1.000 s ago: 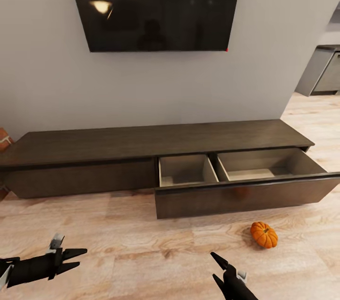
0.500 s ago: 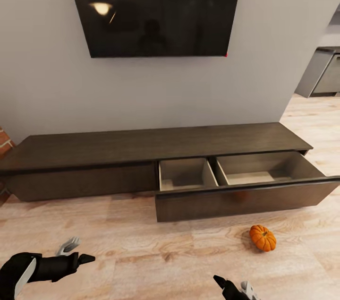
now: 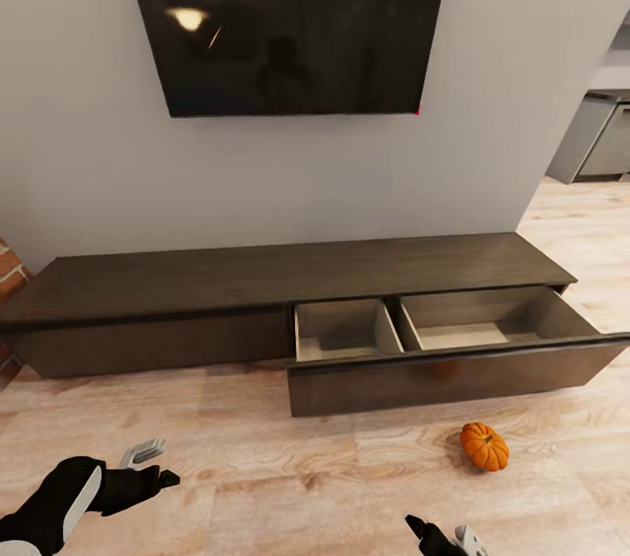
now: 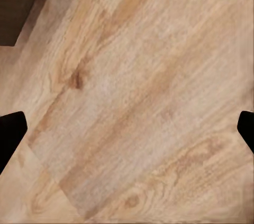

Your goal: Place each of the two pumpkins and all three candles from the living room inside a cabinet in the living room (use any cabinet), then make sure every cabinet is closed, and position the cauldron so it is next to a table in the living room.

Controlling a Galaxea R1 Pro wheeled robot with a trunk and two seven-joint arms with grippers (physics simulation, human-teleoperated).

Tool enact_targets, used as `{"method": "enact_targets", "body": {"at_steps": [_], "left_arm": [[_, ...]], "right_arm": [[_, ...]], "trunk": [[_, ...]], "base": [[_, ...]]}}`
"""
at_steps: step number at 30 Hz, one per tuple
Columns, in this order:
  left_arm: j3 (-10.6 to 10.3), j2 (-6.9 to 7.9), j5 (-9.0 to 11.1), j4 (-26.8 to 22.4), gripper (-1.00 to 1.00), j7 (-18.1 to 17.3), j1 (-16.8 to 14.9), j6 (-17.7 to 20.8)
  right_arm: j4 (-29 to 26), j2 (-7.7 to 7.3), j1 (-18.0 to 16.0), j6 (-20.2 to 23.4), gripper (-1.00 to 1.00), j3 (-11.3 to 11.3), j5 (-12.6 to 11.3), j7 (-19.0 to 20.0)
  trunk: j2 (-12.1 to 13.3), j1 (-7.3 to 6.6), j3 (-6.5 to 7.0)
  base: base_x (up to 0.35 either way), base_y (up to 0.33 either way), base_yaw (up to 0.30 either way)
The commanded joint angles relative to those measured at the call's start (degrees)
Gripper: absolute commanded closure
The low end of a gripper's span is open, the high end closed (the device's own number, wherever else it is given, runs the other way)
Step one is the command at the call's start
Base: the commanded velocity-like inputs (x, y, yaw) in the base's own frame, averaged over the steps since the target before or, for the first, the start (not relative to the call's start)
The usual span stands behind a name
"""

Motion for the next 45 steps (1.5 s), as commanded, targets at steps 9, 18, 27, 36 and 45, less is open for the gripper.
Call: {"method": "enact_targets", "body": {"at_steps": [9, 18, 27, 36, 45], "left_arm": [[-0.07, -3.67, 0.32, -0.47, -1.00, 9.19, -0.02, 0.38], [-2.18, -7.11, -0.01, -0.11, -1.00, 12.11, -0.02, -4.24], [-4.74, -8.98, -0.07, 0.32, -1.00, 12.42, -0.02, -8.53], [-4.82, -9.06, -0.07, 0.32, -1.00, 15.96, -0.02, -8.75], [-4.80, -9.09, -0.07, 0.32, -1.00, 16.39, -0.02, -8.77]], "right_arm": [[-9.08, 6.65, -0.01, 0.37, -1.00, 9.79, 7.24, -28.68], [-22.61, 8.31, 0.00, -3.53, -1.00, 28.89, 7.84, -48.83], [-20.93, 8.40, 0.00, -5.66, -1.00, 28.76, 6.98, -48.69], [-19.98, 8.40, 0.00, -6.30, -1.00, 28.68, 6.88, -48.49], [-19.98, 8.31, 0.00, -6.30, -1.00, 28.54, 6.88, -48.49]], "trunk": [[3.60, -1.99, 1.57], [7.21, -3.97, 3.19], [8.42, -4.63, 3.73], [8.42, -4.63, 3.73], [8.42, -4.63, 3.73]], "base": [[0.000, 0.000, 0.000], [0.000, 0.000, 0.000], [0.000, 0.000, -0.195], [0.000, -0.189, -0.285], [-0.105, -0.225, -0.285]]}}
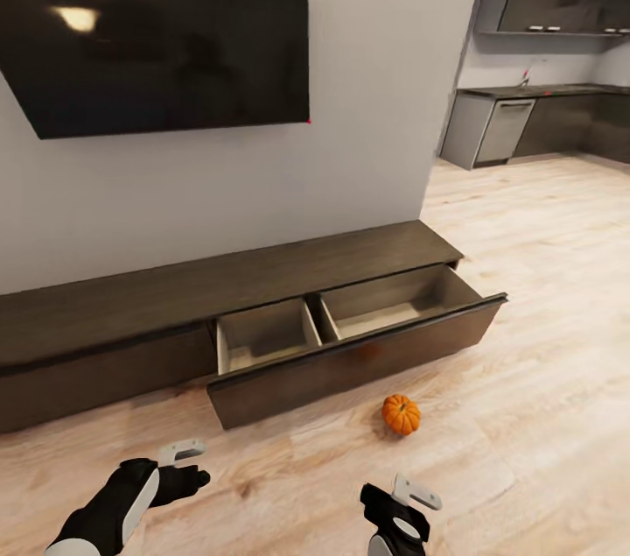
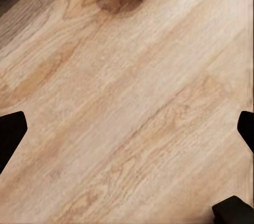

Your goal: Place each of the two pumpkins and all three candles from the living room inside a cabinet in the living room (use any cabinet), then make sure every cabinet is closed, and position the cauldron so it is next to a table in the living room.

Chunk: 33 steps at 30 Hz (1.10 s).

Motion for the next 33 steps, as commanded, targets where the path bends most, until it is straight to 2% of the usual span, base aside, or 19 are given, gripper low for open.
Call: {"method": "enact_targets", "body": {"at_steps": [1, 10, 16, 21, 27, 33], "left_arm": [[0.19, 0.00, 0.46, -0.12, -1.00, -0.01, 0.01, 0.44], [0.10, 0.08, 0.46, -0.19, -1.00, -0.03, 0.01, 0.36], [0.08, 0.04, 0.38, -0.21, -1.00, 0.02, 0.01, -0.47], [0.06, 0.00, 0.37, -0.21, -1.00, 0.40, 0.01, -0.77], [0.05, -0.07, 0.30, -0.21, -1.00, 0.52, 0.01, -1.93], [-1.33, -0.08, 0.18, -0.21, -1.00, 0.52, 0.01, -2.19]], "right_arm": [[-0.06, -0.02, -0.06, 0.32, -1.00, 0.13, -0.16, -0.36], [-0.06, -0.04, -0.06, 0.38, -1.00, -0.12, -0.08, -0.69], [0.17, -0.02, -0.06, 0.45, -1.00, 0.00, 0.09, -0.79], [2.82, 0.06, -0.06, 0.36, -1.00, 0.21, 0.71, -0.80], [3.04, 0.07, -0.06, -0.09, -1.00, 0.36, 0.81, -0.88], [3.10, 0.15, -0.06, 0.43, -1.00, 0.40, 0.72, -0.94]], "trunk": [[-0.02, -0.02, -0.05], [-0.02, -0.02, -0.51], [-0.02, -0.02, -1.07], [-0.02, -0.02, -1.54], [-0.02, -0.02, -1.67], [-0.02, -0.02, -1.89]], "base": [[-0.079, -0.248, -0.286], [0.032, -0.171, -0.223], [0.078, -0.290, -0.010], [0.004, -0.325, 0.000], [0.000, -0.327, 0.003], [0.000, -0.286, 0.175]]}}
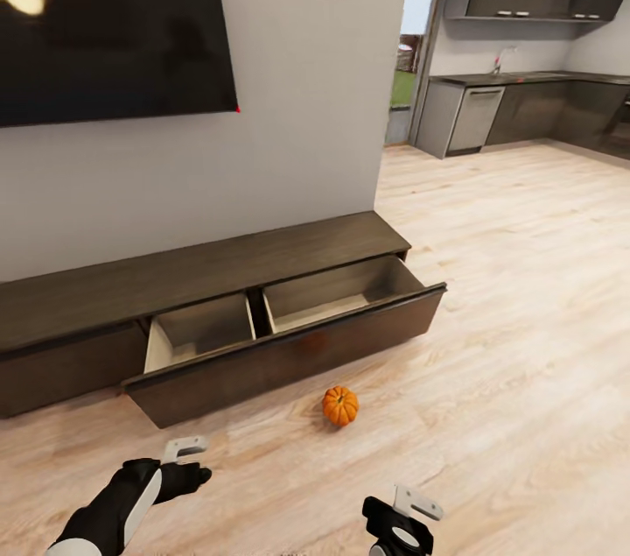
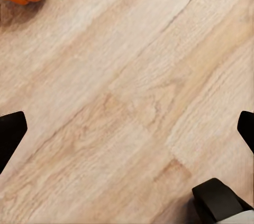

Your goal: Place each of the two pumpkins and all three candles from the living room inside a cabinet in the living room (use any cabinet), then make sure every cabinet is closed, and position the cauldron so it is next to a table in the living room.

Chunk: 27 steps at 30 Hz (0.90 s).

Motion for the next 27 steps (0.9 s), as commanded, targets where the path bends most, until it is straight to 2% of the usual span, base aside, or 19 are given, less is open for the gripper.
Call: {"method": "enact_targets", "body": {"at_steps": [1, 11, 23, 27], "left_arm": [[0.13, -0.02, 0.51, -0.08, -1.00, -0.02, -0.02, 0.37], [0.09, -0.04, 0.51, -0.08, -1.00, -0.02, -0.02, -0.72], [0.07, -0.12, 0.46, -0.08, -1.00, 0.21, -0.02, -0.82], [0.03, -0.19, 0.53, -0.06, -1.00, 2.17, -0.02, -0.77]], "right_arm": [[-0.09, -0.03, -0.03, 0.43, -1.00, 0.15, -0.17, -0.39], [-0.08, -0.03, -0.03, 0.49, -1.00, 0.12, -0.26, -0.41], [-0.05, -0.03, -0.03, 0.58, -1.00, 0.15, -0.19, -0.43], [-0.07, -0.03, -0.03, 0.58, -1.00, 0.16, -0.17, -0.48]], "trunk": [[-0.02, -0.01, -0.10], [-0.02, -0.01, -0.63], [-0.02, -0.01, -1.29], [-0.02, -0.01, -1.54]], "base": [[0.000, -0.065, 0.238], [0.009, -0.036, 0.240], [0.130, -0.268, 0.239], [0.023, -0.323, 0.221]]}}
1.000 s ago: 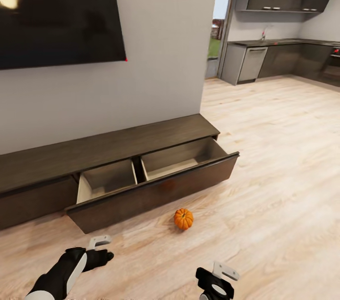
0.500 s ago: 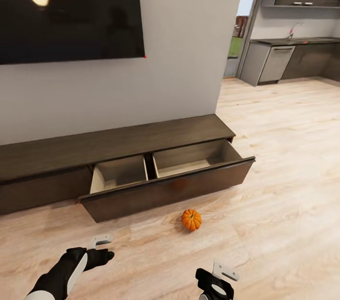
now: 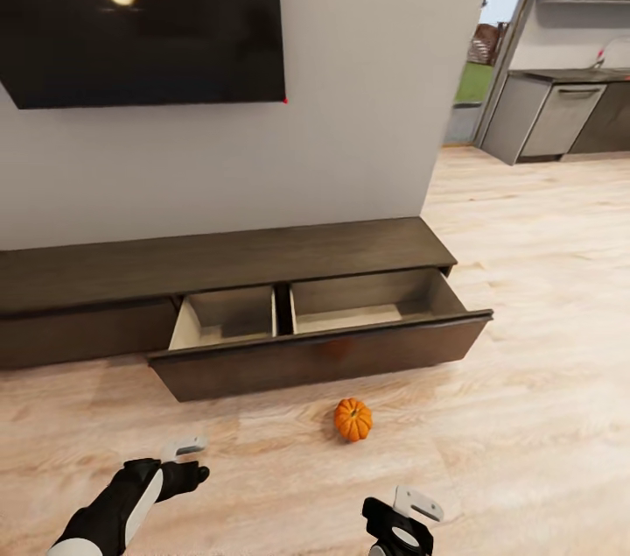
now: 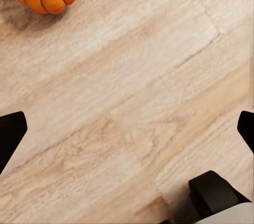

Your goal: Place each of the two pumpkins and all three candles from the living room inside a cabinet in the living room (use any cabinet), then make sure every cabinet is closed, and position the cauldron so it is next to a table in the living room.

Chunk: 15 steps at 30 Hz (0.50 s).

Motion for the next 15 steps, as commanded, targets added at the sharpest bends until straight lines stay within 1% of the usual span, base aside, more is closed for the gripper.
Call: {"method": "enact_targets", "body": {"at_steps": [1, 5, 8, 12, 15], "left_arm": [[0.18, -0.03, 0.49, -0.10, -1.00, 0.42, -0.02, 0.43], [0.18, -0.03, 0.52, -0.07, -1.00, 0.83, -0.02, 0.38], [0.18, -0.03, 0.47, -0.07, -1.00, 0.87, -0.02, 0.37], [0.18, -0.03, 0.44, -0.06, -1.00, 0.88, -0.02, 0.36], [0.18, -0.03, 0.48, -0.09, -1.00, 0.92, -0.02, 0.36]], "right_arm": [[-0.09, -0.04, -0.03, 0.33, -1.00, 0.15, -0.17, -0.37], [-0.10, -0.04, -0.03, 0.33, -1.00, 0.15, -0.17, -0.37], [-0.05, -0.03, -0.03, 0.33, -1.00, 0.15, -0.17, -0.37], [-0.06, -0.02, -0.03, 0.33, -1.00, 0.15, -0.16, -0.50], [-0.05, -0.08, -0.03, 0.10, -1.00, 0.28, -0.10, -0.80]], "trunk": [[-0.02, -0.01, -0.11], [-0.02, -0.01, -0.38], [-0.02, -0.01, -0.58], [-0.02, -0.01, -0.84], [-0.02, -0.01, -0.91]], "base": [[0.004, -0.327, 0.214], [0.003, -0.325, 0.212], [0.067, -0.220, 0.212], [0.150, -0.060, 0.206], [0.179, -0.009, 0.069]]}}
